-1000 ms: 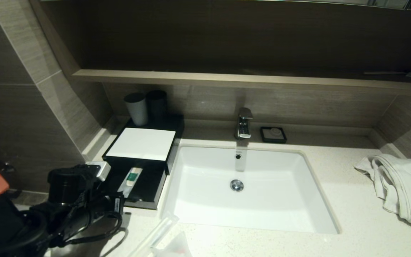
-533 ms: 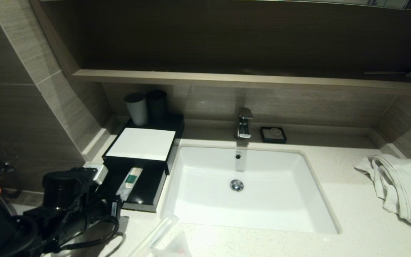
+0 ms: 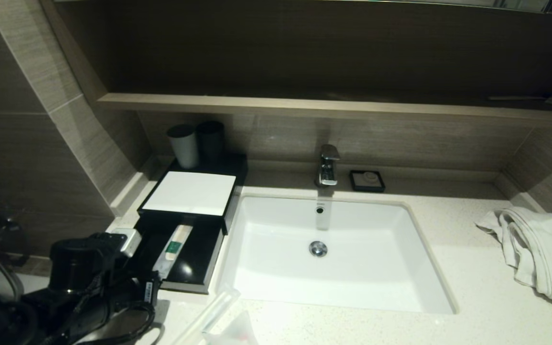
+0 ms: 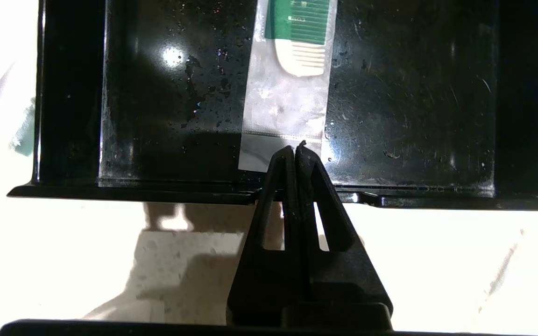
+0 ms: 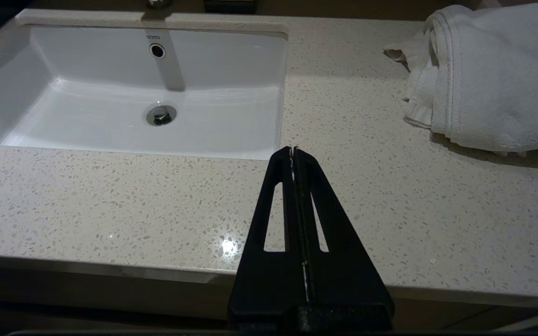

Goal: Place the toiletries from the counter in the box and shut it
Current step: Open the drawer

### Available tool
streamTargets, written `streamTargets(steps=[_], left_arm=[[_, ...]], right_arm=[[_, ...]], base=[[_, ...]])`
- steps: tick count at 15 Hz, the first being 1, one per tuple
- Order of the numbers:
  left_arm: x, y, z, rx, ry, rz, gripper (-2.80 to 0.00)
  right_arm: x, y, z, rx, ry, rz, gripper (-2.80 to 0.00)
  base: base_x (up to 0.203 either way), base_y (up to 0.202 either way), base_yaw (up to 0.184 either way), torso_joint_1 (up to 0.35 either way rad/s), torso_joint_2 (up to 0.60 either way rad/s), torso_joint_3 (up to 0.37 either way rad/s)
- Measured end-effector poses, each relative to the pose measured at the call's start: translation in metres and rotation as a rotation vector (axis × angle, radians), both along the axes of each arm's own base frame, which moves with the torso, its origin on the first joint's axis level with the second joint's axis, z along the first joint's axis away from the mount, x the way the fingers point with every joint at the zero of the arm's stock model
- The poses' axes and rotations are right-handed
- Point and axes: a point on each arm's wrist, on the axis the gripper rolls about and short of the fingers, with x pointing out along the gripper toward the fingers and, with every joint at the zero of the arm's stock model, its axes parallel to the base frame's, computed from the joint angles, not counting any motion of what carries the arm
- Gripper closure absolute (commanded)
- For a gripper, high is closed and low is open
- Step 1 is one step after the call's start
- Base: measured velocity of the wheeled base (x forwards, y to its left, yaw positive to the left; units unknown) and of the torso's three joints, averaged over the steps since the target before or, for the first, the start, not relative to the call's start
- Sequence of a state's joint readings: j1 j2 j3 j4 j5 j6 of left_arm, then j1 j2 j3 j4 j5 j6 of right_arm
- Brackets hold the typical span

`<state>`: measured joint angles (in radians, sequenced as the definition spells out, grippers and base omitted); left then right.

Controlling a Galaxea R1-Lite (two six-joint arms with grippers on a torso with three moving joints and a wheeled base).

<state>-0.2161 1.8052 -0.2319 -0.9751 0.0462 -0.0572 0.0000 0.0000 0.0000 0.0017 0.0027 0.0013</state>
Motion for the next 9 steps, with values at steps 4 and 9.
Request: streamTargets(steps=[4, 9], left_arm=[[-0.0073, 0.0001, 0.0024, -0.001, 0.000, -0.007, 0.00], [-0.0108, 0.0005, 0.0084, -0.006, -0.026, -0.008, 0.00]], right_arm=[[0.0000, 0.0000, 0.0000, 0.001, 0.000, 0.000, 0.00], [0.0000, 0.0000, 0.0000, 0.001, 0.000, 0.000, 0.00]], base=[[0.000, 0.000, 0.000, 0.000, 0.00, 0.000], [0.000, 0.000, 0.000, 0.000, 0.00, 0.000]])
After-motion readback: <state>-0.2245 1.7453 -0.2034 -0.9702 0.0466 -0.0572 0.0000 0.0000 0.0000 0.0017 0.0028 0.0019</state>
